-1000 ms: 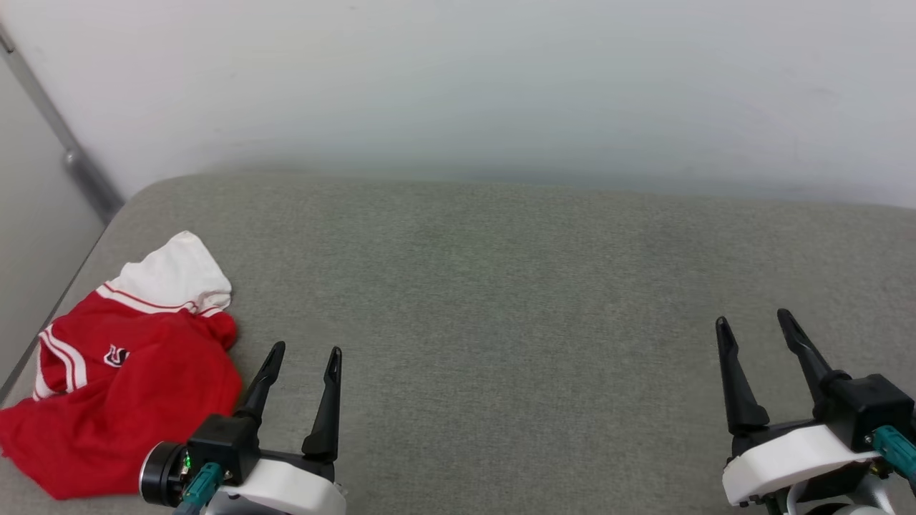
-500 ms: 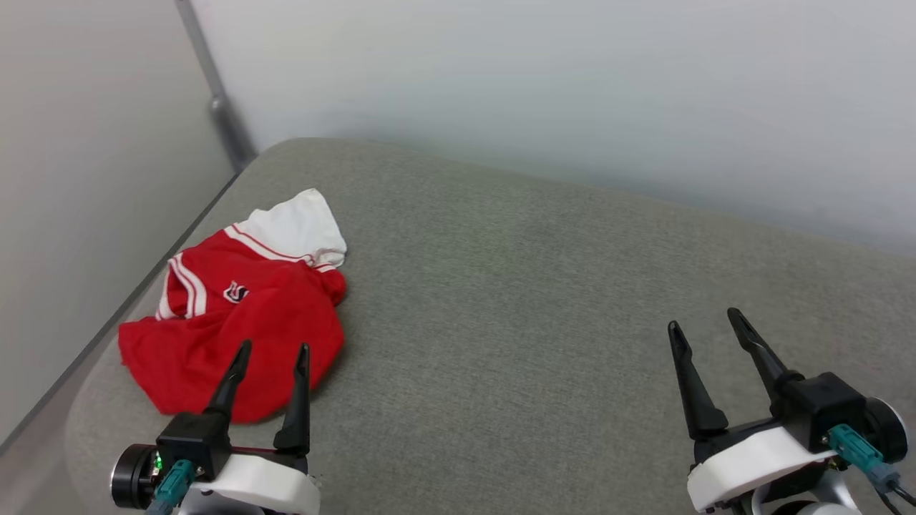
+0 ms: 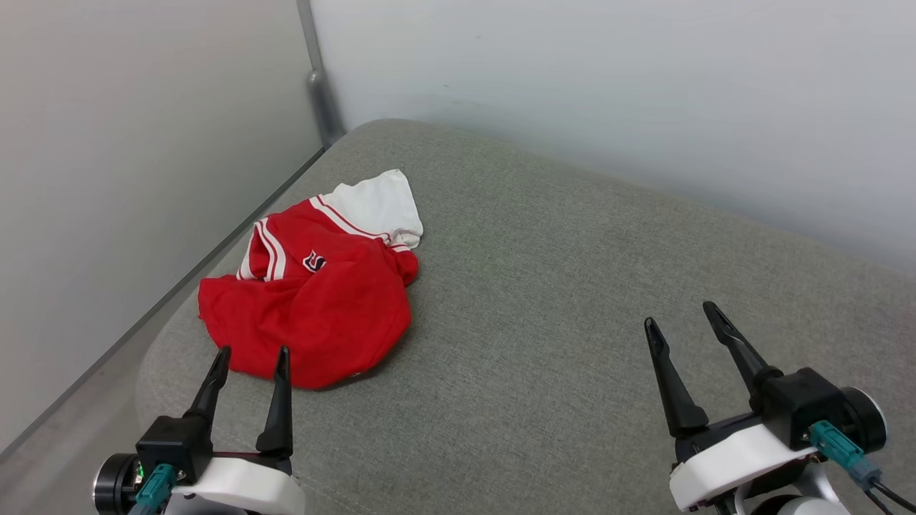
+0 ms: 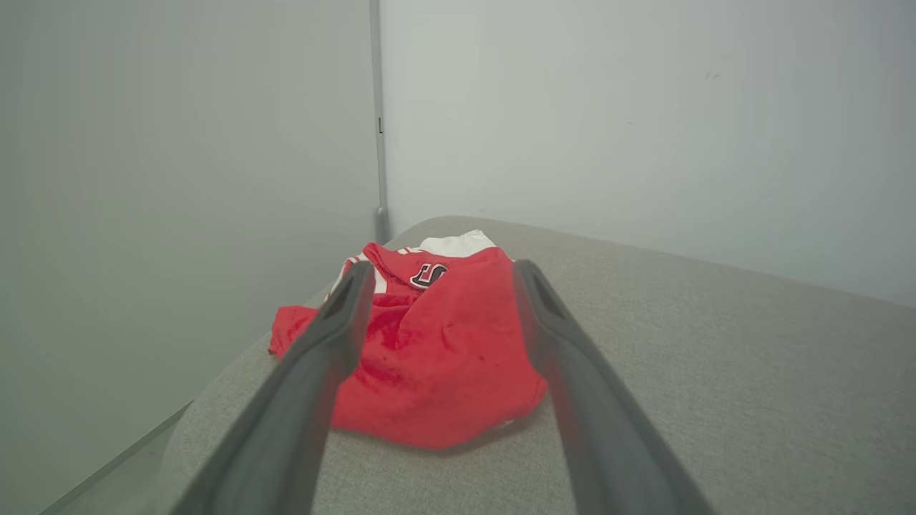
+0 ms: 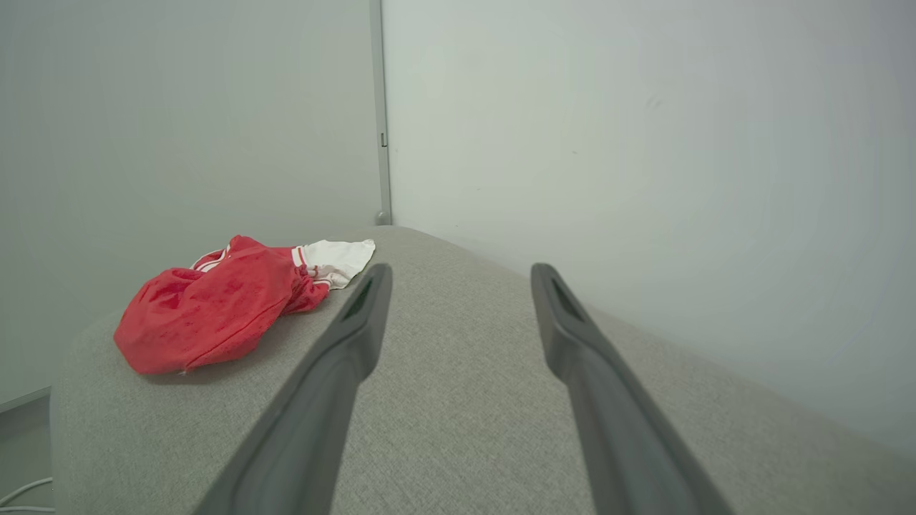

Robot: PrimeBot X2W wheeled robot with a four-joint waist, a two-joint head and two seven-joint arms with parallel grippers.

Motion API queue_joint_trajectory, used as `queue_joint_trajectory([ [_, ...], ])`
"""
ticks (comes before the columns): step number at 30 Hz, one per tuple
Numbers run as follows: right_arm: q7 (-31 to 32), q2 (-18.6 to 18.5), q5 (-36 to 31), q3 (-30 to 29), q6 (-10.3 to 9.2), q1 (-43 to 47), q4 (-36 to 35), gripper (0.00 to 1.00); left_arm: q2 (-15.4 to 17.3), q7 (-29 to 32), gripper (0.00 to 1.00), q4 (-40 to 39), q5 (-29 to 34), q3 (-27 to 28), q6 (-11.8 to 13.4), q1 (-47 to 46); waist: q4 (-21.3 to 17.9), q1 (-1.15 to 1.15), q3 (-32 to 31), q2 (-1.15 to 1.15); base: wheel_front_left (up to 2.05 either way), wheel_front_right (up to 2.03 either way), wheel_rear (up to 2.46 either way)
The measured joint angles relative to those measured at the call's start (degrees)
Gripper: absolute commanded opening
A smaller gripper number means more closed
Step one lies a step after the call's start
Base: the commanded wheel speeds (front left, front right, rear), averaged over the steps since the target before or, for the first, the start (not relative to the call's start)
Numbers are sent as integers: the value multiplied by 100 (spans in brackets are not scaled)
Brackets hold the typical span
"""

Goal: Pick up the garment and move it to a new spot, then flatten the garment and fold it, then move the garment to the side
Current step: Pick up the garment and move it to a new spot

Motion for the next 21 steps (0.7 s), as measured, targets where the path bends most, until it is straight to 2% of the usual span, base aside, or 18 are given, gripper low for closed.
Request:
queue_joint_trajectory([
  [12, 121, 0, -103, 44, 0, -13, -35, 100, 2, 0, 100, 175, -29, 56, -8, -162, -118, 0, 190, 0, 0, 0, 0],
  [17, 275, 1, -249, 63, 0, -254, -154, 100, 216, 160, 100, 425, -191, 91, -32, -857, -274, 0, 512, 0, 0, 0, 0],
  [21, 359, 2, -391, 69, 0, -458, -248, 100, 546, 523, 100, 553, -426, 168, -70, -1634, -430, 0, 852, 0, 0, 0, 0],
])
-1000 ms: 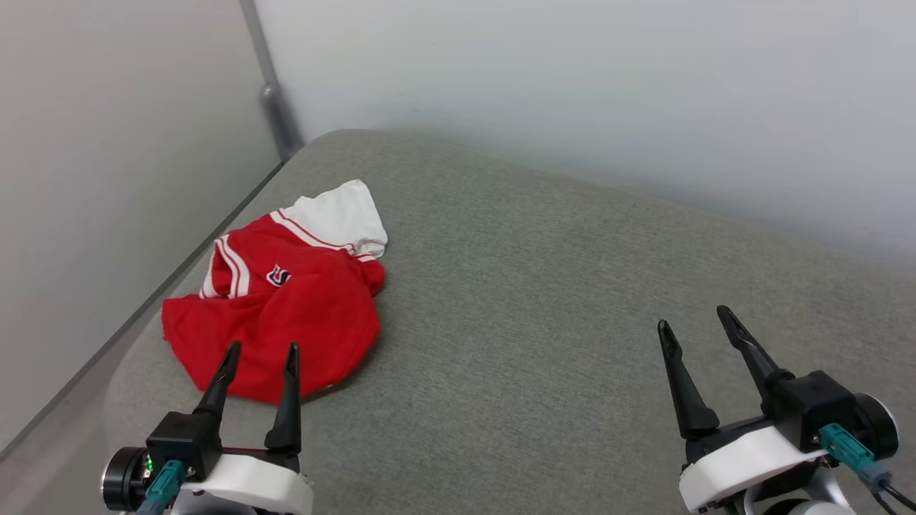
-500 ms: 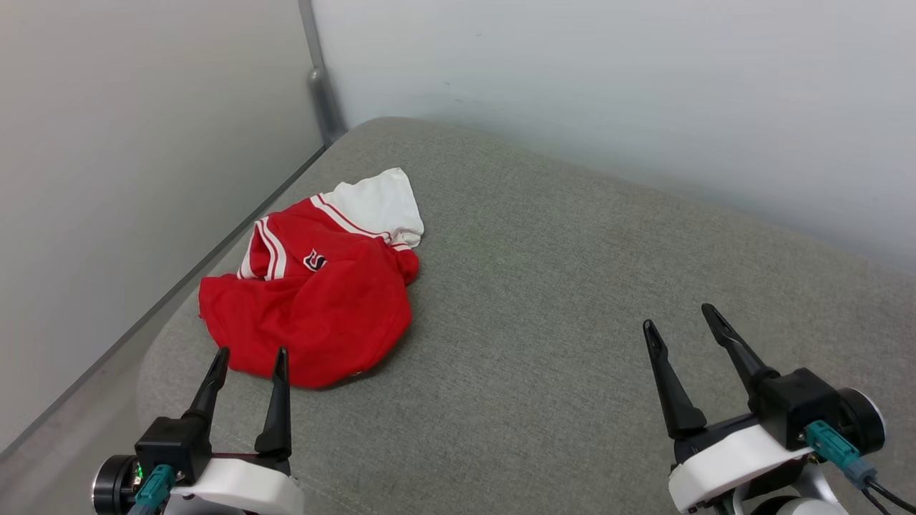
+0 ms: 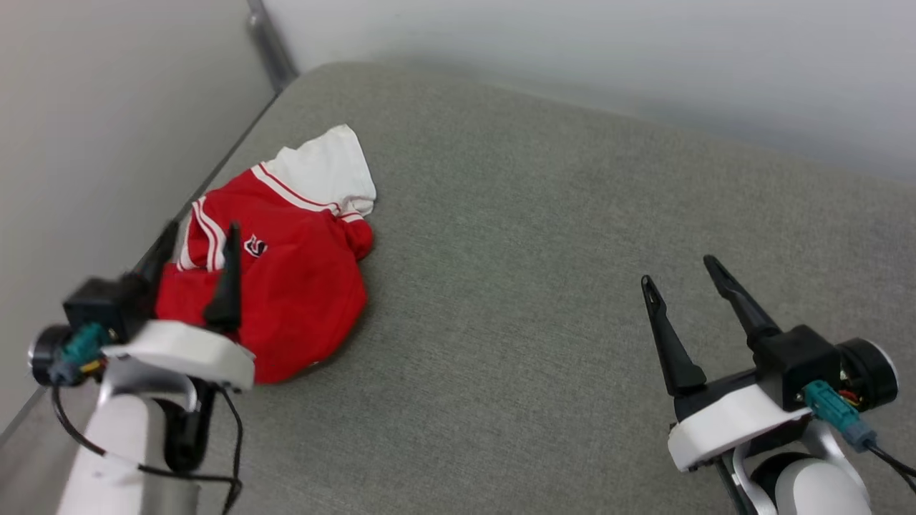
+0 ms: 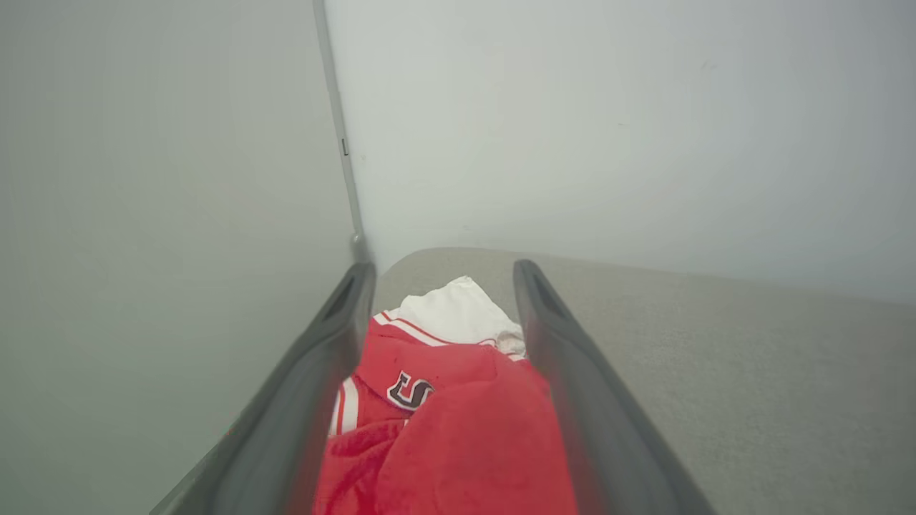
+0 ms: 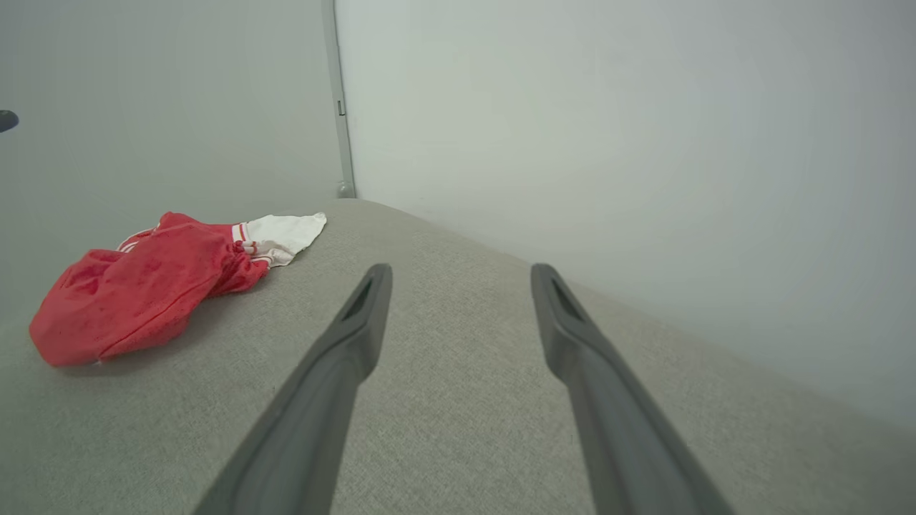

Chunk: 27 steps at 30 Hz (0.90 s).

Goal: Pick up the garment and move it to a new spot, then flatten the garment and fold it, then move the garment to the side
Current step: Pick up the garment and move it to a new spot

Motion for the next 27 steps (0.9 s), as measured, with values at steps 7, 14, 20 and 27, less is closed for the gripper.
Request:
queue_joint_trajectory([
  [7, 35, 1, -101, 49, 0, -400, -56, 100, 804, 1147, 100, 524, -694, 11, -37, -1292, -355, 0, 654, 0, 0, 0, 0],
  [14, -90, 1, -108, 71, 0, -725, 37, 100, 1649, 2699, 100, 1426, -1579, -469, -47, -2045, -773, 1, 1254, 0, 0, 0, 0],
  [20, -212, 1, -70, 93, 0, -892, 162, 100, 1993, 3602, 100, 2453, -2302, -583, -47, -2256, -1125, 1, 1594, 0, 0, 0, 0],
  [27, -307, 0, -19, 131, 0, -1007, 261, 100, 2068, 4332, 100, 3605, -2811, -508, -52, -2365, -1390, 1, 1792, 0, 0, 0, 0],
])
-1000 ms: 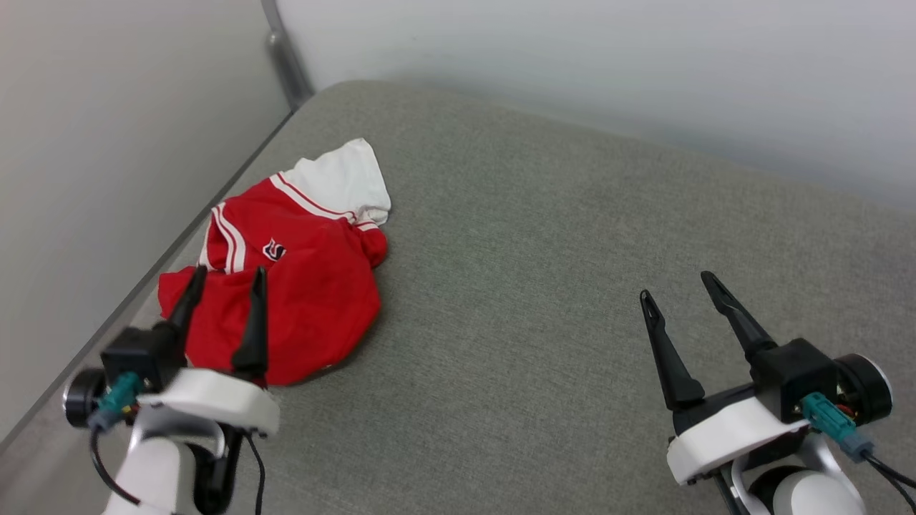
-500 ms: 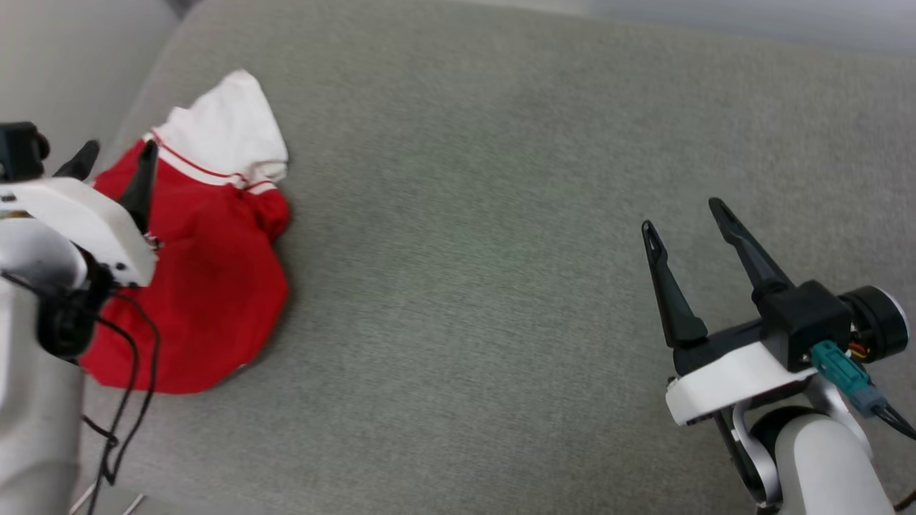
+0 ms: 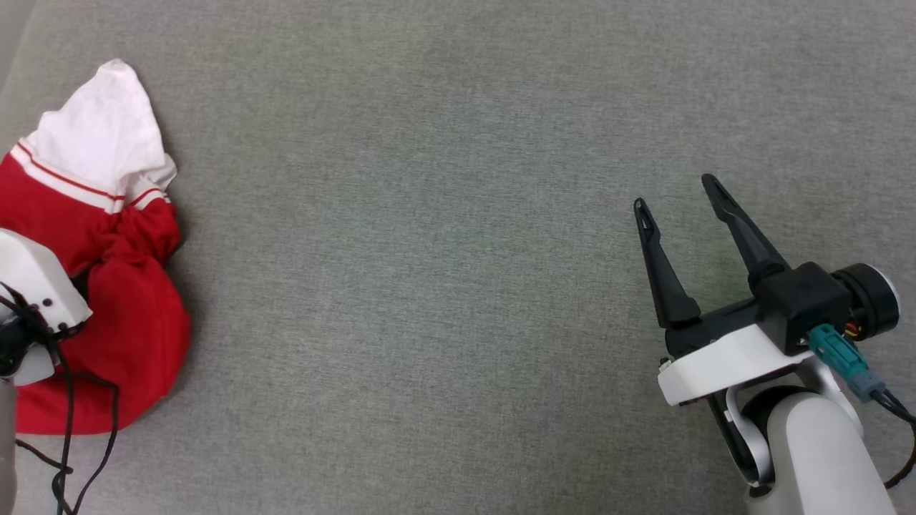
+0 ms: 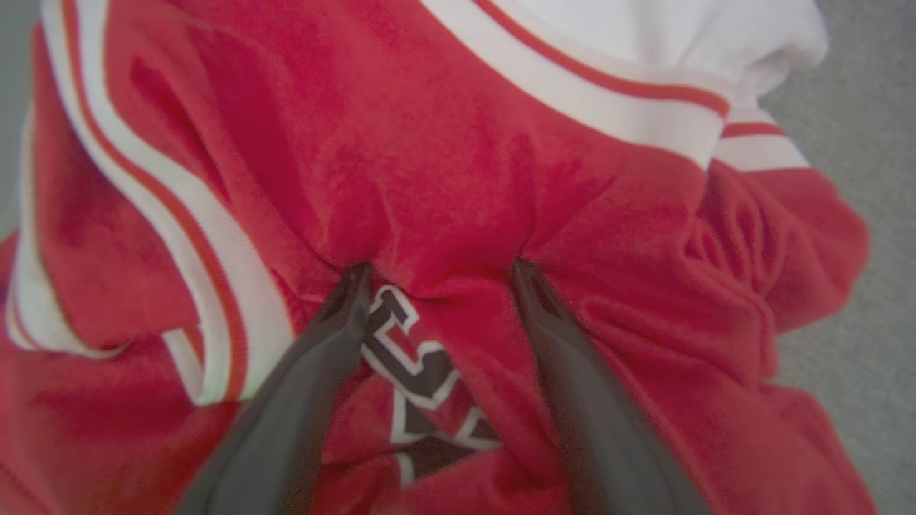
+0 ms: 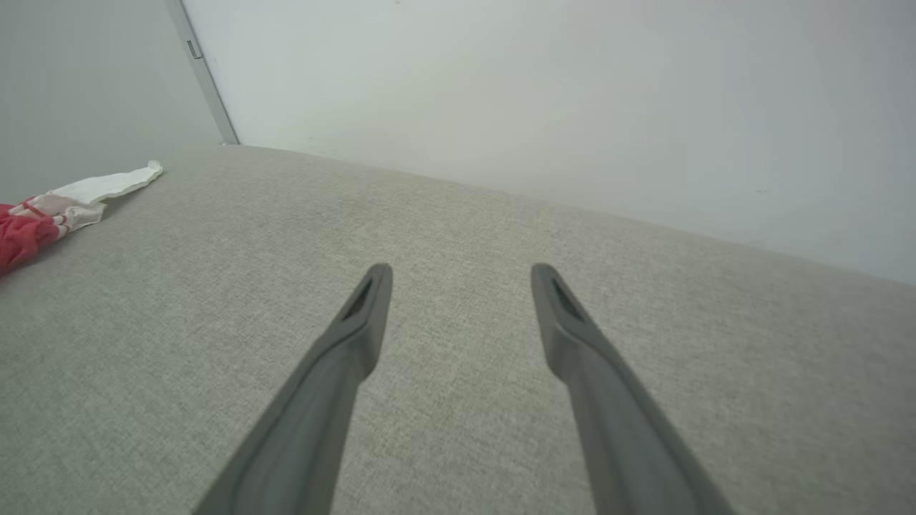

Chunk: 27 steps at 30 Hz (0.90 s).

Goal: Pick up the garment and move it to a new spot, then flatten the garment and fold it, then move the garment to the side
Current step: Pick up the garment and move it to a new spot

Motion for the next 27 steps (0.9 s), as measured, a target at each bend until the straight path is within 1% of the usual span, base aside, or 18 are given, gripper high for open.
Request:
queue_joint_trajectory([
  [3, -12, 1, 31, 18, -1, -14, 51, 100, 1, 69, 100, 252, -115, 51, -2, -35, -64, 0, 7, 0, 0, 0, 0],
  [4, -13, 0, 35, 20, 0, -16, 67, 100, 1, 76, 91, 309, -131, 51, -2, -41, -79, 0, 1, 0, 0, 0, 0],
  [5, -26, 0, 35, 19, -1, -17, 77, 100, -5, 65, 49, 354, -134, 52, -2, -44, -86, -1, -10, 0, 0, 0, 0],
  [6, -31, 0, 36, 13, 0, -17, 91, 100, -21, 59, 20, 401, -156, 49, -2, -46, -89, 0, -28, 0, 0, 0, 0],
  [7, -31, 0, 37, 7, -1, -16, 98, 100, -34, 13, 0, 430, -169, 45, -2, -46, -88, 0, -50, 0, 0, 0, 0],
  [10, -29, 0, 52, -26, 0, 3, 109, 100, -90, -221, 0, 515, -90, -62, 0, -46, -61, 0, -140, 0, 0, 0, 0],
  [13, -27, 0, 75, -26, 0, 34, 127, 100, -115, -716, 0, 552, 109, -165, 10, -55, -17, 0, -266, 0, 0, 0, 0],
  [15, -37, 1, 85, -32, 0, 47, 137, 100, -123, -1167, 0, 533, 264, -214, 88, -101, 17, 0, -368, 0, 0, 0, 0],
  [16, -55, 1, 96, -40, 0, 58, 144, 100, -104, -1440, 0, 513, 371, -240, 166, -143, 34, 0, -424, 0, 0, 0, 0],
  [18, -81, 1, 154, -55, 0, 92, 165, 100, -16, -1975, 0, 437, 566, -267, 291, -282, 63, 0, -551, 0, 0, 0, 0],
  [20, -113, 1, 215, -79, 0, 133, 208, 100, 30, -2468, 0, 366, 737, -316, 361, -408, 85, 0, -695, 0, 0, 0, 0],
  [24, -203, 1, 333, -145, 0, 302, 286, 100, 30, -3333, 0, 249, 1027, -446, 409, -572, 104, 0, -1037, 0, 0, 0, 0],
  [27, -241, 0, 401, -212, 0, 453, 333, 100, 26, -3874, 0, 114, 1210, -550, 404, -748, 93, -1, -1325, 0, 0, 0, 0],
])
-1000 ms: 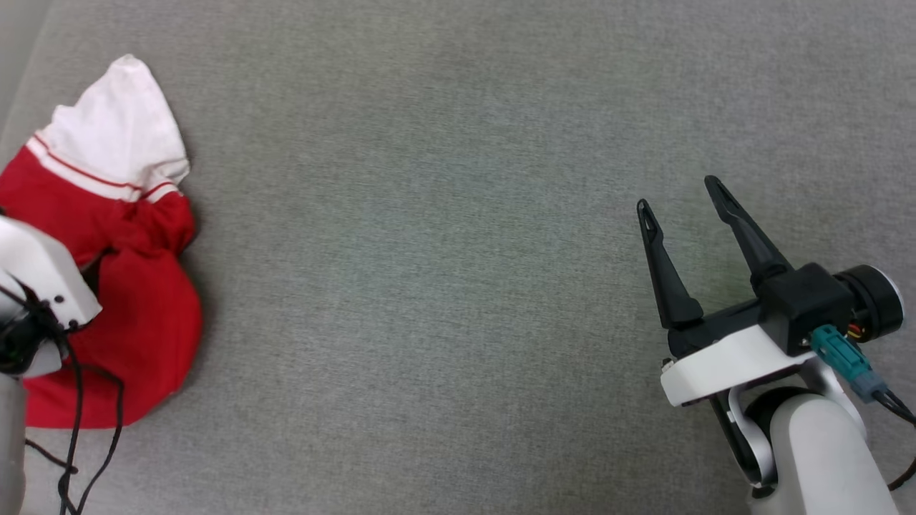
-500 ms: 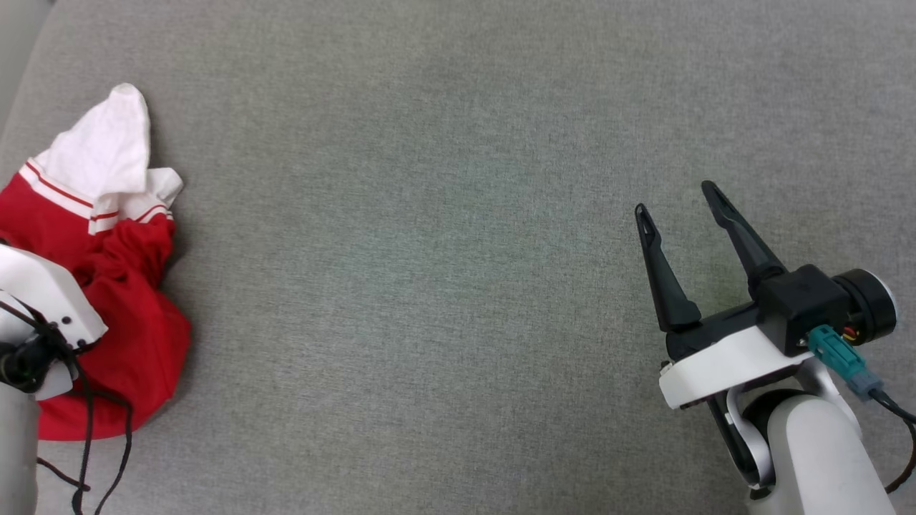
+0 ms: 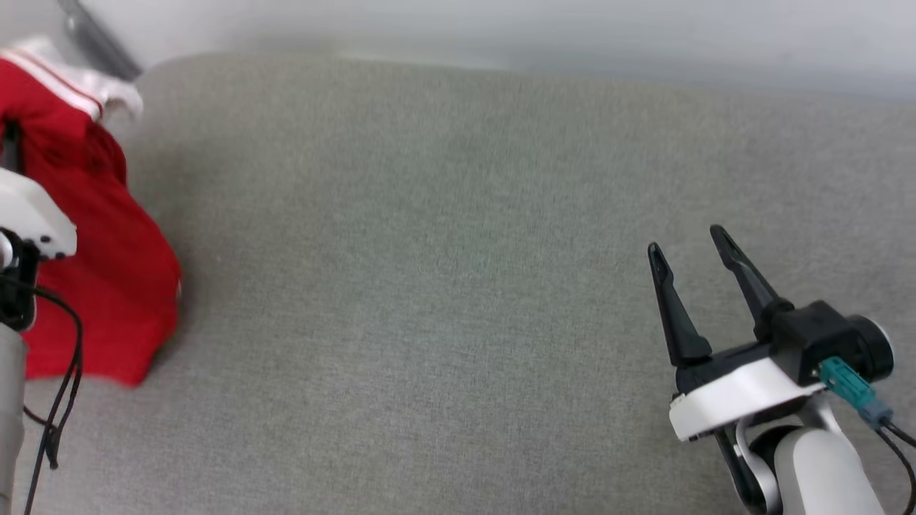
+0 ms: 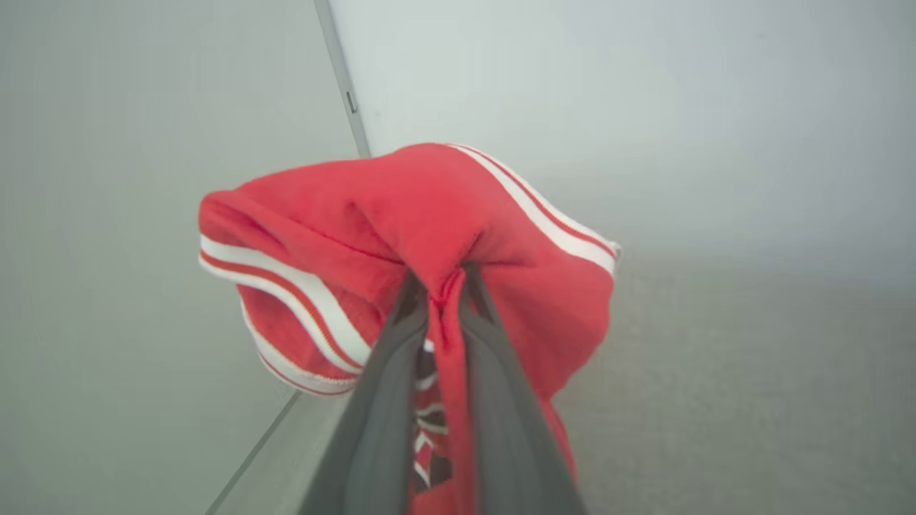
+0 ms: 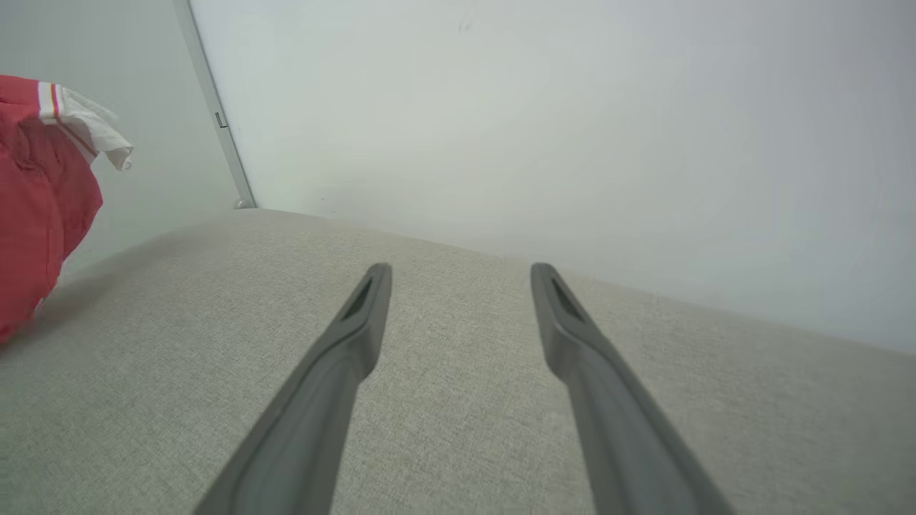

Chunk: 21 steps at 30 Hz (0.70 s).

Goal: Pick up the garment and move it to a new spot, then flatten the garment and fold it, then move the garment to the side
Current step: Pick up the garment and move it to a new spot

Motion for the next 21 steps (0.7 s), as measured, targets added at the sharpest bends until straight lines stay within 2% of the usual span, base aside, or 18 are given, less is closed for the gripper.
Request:
queue_joint_trajectory([
  [3, -18, 0, 48, -68, 0, 145, 15, 100, -54, -385, 0, -158, 124, -113, -11, -61, -49, 0, -299, 0, 0, 0, 0],
  [8, 10, 0, 85, -207, 0, 396, -38, 100, -405, -680, 0, -668, 185, -274, 1, -56, -253, -1, -731, 0, 0, 0, 0],
  [16, 218, -2, 83, -422, -1, 782, -299, 100, -1282, -778, 0, -2042, -69, -509, 82, 795, -932, -1, -1146, 0, 0, 0, 0],
  [21, 342, -2, 58, -526, -1, 905, -489, 100, -1802, -606, 0, -2975, -100, -967, 146, 1450, -1391, -1, -1216, 0, 0, 0, 0],
])
